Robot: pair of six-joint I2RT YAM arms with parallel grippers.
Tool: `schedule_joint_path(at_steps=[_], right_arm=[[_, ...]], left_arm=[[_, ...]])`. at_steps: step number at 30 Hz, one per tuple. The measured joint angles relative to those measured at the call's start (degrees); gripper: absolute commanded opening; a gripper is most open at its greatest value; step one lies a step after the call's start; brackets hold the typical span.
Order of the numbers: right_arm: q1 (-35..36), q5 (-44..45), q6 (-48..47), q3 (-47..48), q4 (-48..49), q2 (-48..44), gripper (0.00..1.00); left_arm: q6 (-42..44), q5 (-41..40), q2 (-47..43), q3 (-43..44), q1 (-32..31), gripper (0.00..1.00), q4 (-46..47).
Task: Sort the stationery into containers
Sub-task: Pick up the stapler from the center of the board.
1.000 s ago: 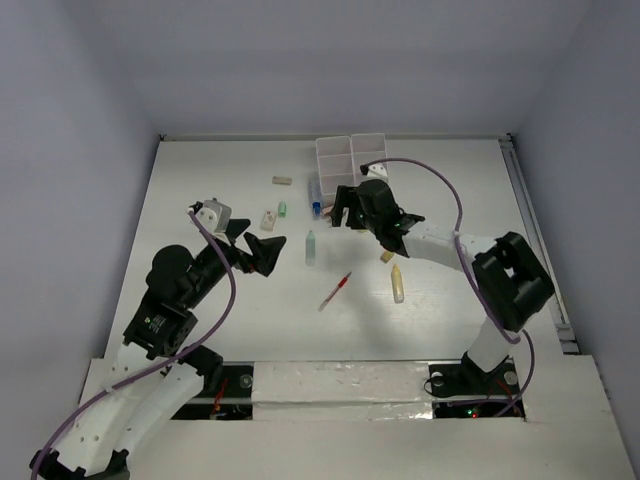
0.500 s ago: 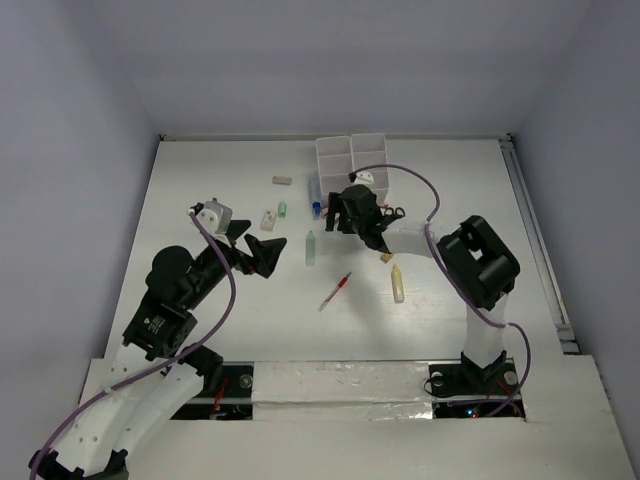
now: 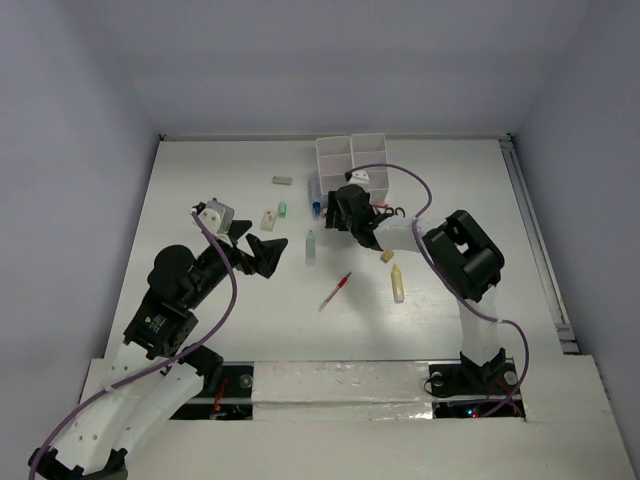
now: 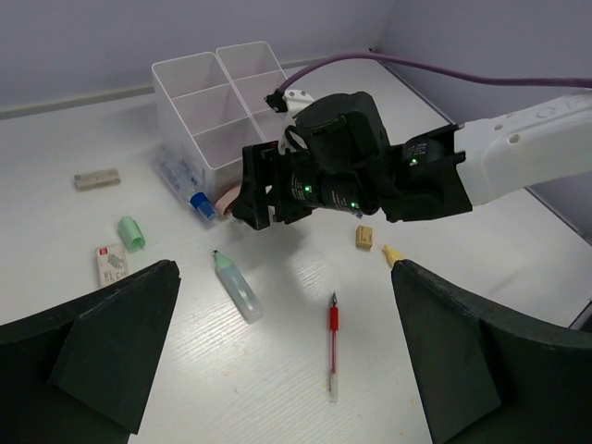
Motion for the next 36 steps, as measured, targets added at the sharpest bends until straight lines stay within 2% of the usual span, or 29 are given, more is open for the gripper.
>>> schedule_joint_path(at_steps=[3,4,7,10,11,16,20,28,33,36], right_arm=[[0.0,0.5,-0.3,0.1,0.2,0.8,0.54],[0.0,0.7,-0.4,0.1,0.5,0.9,0.48],[0.0,0.8,-0.4,0.1,0.5,1.0,0.4],[0.4,1.1,-0.5,0.1,0.5,1.0,0.27],[0.5,1.2,-0.6,0.1,0.5,1.0,0.2],[1.5,2.0,-1.3,-1.0,0.7,0.2,0.05],[2.1,2.3,-2.3,-3.9,0.4,-2.4,0.0],[3.4,0.3,-3.6,-8.7,-2.0,-12.6,0.0],[3.3,-3.7,-5.2,-7.7,-5.2,-18.7,0.0],[2.8,-7.1,-6.9,-2.2,-10.7,-19.2,0.0]], left_arm=[[0.0,-0.1,0.0,0.0,0.0,0.99,0.0],[0.1,-0.2,0.0,0.0,0.0,0.99,0.0],[0.2,-0.2,0.0,0.0,0.0,0.99,0.0],[0.2,-0.2,0.0,0.0,0.0,0.99,0.0],[0.2,-0.2,0.0,0.0,0.0,0.99,0.0],[0.2,-0.2,0.0,0.0,0.0,0.99,0.0],[0.3,-0.2,0.0,0.0,0.0,0.99,0.0],[0.3,-0.2,0.4,0.0,0.0,0.99,0.0],[0.3,-0.2,0.7,0.0,0.0,0.99,0.0],[0.3,-0.2,0.7,0.0,0.0,0.99,0.0]])
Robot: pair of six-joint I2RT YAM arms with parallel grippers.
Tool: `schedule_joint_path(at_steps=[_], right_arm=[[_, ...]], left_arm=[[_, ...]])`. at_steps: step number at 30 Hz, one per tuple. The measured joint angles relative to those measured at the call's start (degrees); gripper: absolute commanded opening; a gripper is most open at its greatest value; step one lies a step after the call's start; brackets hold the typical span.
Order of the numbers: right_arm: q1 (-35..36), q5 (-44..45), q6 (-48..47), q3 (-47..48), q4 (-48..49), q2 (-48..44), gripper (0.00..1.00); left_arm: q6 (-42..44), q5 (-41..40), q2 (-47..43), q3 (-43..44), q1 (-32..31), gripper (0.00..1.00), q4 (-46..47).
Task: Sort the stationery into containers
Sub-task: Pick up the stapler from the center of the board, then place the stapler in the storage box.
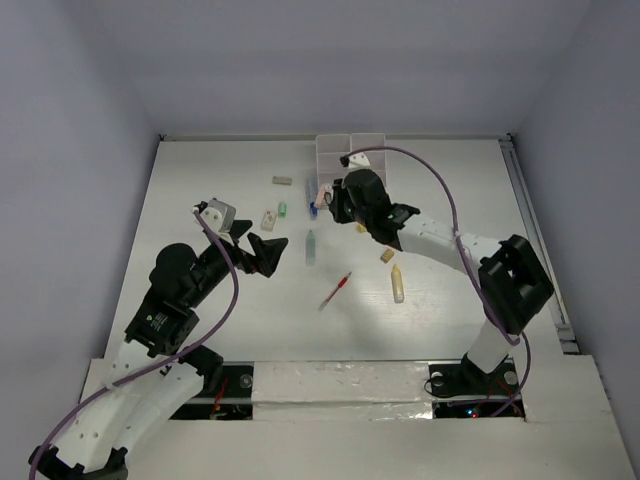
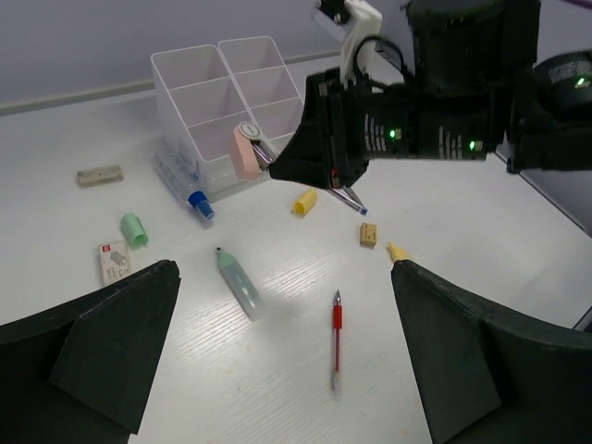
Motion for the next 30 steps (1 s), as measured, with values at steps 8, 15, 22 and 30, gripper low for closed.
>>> schedule_joint_path(at_steps=[8,15,22,30], right_arm=[[-7.3,-9.8,-2.7,17.6,-8.3,2.4,0.0],[-14.2,-16.2,-2.6,29.1,-12.6,11.2,0.0],[-14.6,-19.6,-2.5,36.2,-17.5,19.3,0.0],[-15.0,-21.0,-2.2,43.2,-19.4,24.9,0.0]], left_arm=[[0.0,0.0,-0.1,0.0,0.0,0.99,0.0],[0.0,-0.2,-0.1,0.0,-0.7,0.99,0.0],[0.0,-0.4,0.0,0.0,-0.7,0.99,0.0],[0.0,-0.9,0.1,0.0,-0.7,0.99,0.0]])
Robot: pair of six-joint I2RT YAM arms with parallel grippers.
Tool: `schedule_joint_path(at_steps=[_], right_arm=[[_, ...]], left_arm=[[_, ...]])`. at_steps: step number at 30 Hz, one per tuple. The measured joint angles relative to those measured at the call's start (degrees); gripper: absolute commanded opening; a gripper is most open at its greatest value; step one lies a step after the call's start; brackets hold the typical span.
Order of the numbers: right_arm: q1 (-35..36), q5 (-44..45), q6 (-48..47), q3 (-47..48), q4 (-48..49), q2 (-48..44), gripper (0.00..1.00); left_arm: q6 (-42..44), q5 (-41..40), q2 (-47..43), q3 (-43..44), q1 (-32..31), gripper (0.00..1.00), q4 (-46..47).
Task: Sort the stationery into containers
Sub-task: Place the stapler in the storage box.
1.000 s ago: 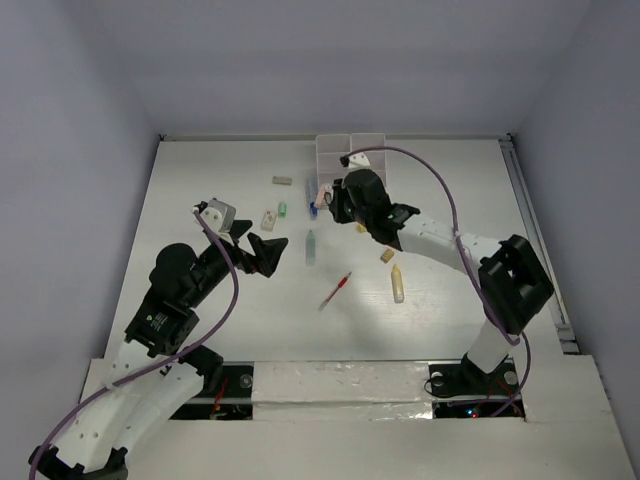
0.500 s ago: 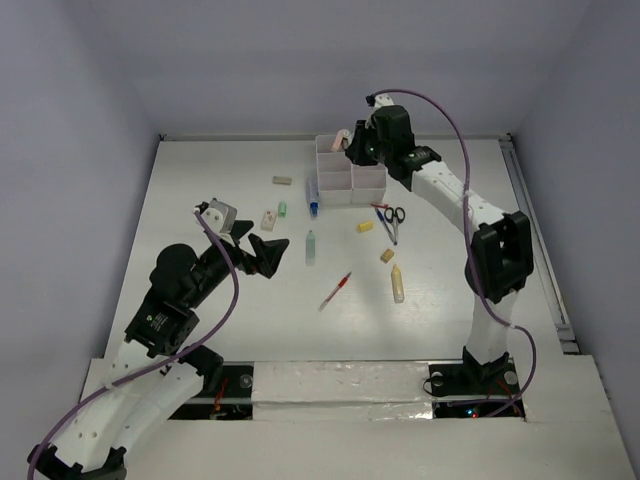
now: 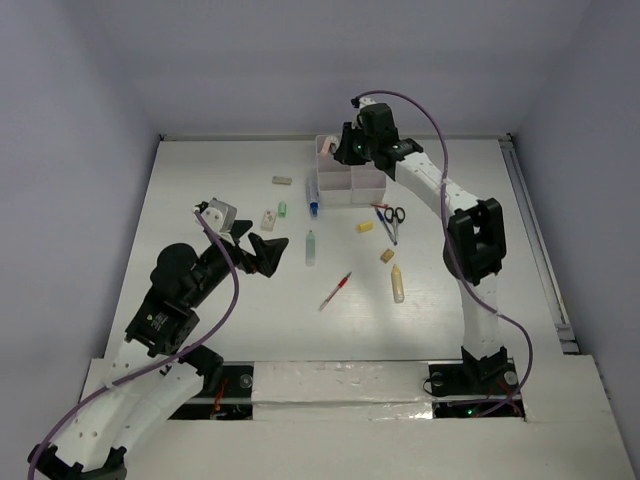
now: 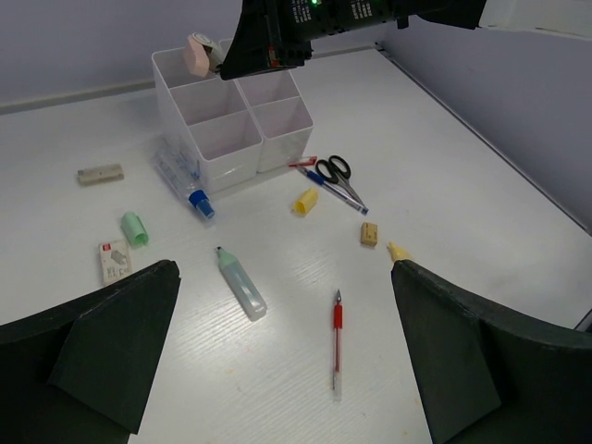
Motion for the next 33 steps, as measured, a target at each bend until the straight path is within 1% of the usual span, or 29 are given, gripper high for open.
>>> schedule_joint_path(at_steps=[9,16,20,33], right_arm=[[-0.9,-0.6,0.4,4.7,-1.2,4.4,0.0],[-1.4,-0.6,0.6,5.3,-2.6,5.2,0.0],[-1.4,-0.6,0.9,6.9,-3.0,5.6,0.04],[-1.9,-0.6,1.3,10.1,-4.4,8.4,0.06]], left_arm=[[0.0,-0.2,0.3,0.0,0.0,0.99,0.0],[0.0,-0.3,0.3,0.0,0.0,0.99,0.0],[0.0,-0.5,0.3,0.0,0.0,0.99,0.0],[0.0,-0.8,0.3,0.0,0.0,0.99,0.0]])
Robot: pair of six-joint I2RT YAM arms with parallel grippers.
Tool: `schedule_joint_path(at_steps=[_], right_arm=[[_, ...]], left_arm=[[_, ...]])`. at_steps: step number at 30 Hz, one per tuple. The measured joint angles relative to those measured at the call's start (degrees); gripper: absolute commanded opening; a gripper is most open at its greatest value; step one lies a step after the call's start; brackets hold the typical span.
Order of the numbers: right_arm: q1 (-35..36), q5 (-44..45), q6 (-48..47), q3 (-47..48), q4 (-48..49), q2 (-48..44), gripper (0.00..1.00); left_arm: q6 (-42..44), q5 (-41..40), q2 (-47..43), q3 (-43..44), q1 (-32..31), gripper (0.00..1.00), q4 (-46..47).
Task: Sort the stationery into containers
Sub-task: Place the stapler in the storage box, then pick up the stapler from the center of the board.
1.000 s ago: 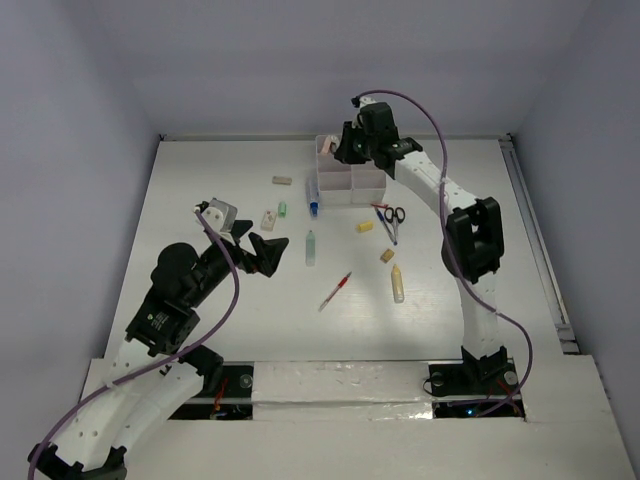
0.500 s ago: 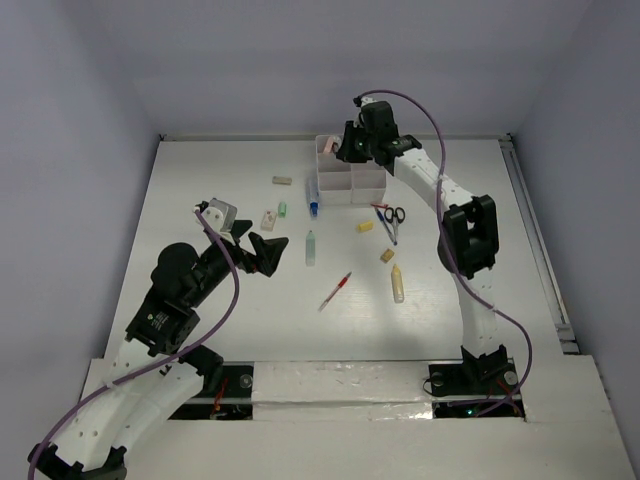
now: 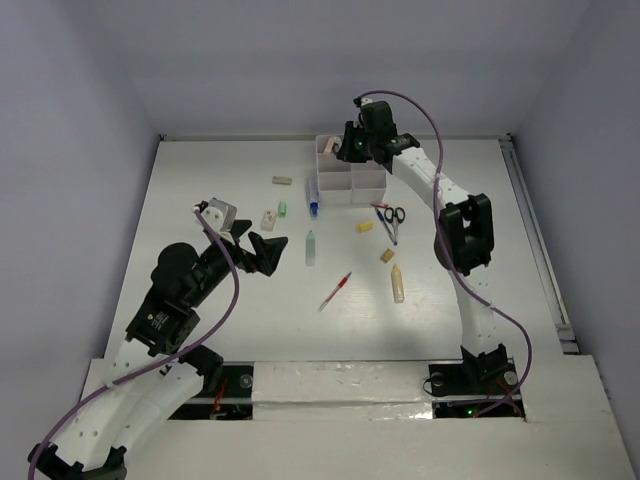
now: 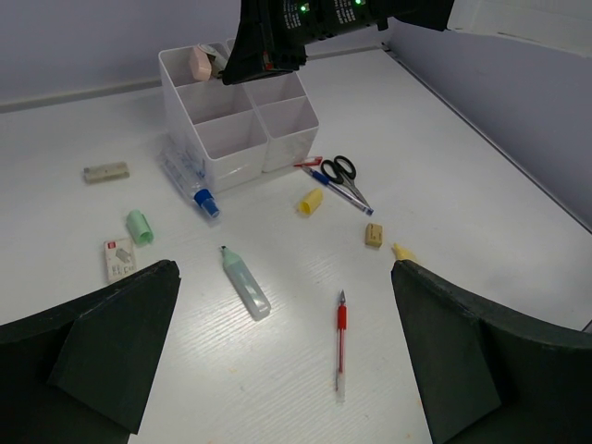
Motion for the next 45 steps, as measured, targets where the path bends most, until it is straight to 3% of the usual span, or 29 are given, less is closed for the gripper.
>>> schedule_joint_path(at_steps=[19,23,39,45], right_arm=[[-0.3,0.9,0.7,0.5,-0.6,0.4,0.22],[-0.4,1.2,0.9,0.7,-0.6,0.4,0.3],[-0.6,1.3,1.5,1.3,0.3,0.4,0.39],[-0.6,2.2,1.0,-10.7,5.8,-6.0,0.43]], left_arm=[[0.0,-0.1,0.0,0.0,0.0,0.99,0.0],[0.0,-0.1,0.0,0.0,0.0,0.99,0.0],[0.0,-0.2,0.0,0.0,0.0,0.99,0.0],[0.0,-0.2,0.0,0.0,0.0,0.99,0.0]])
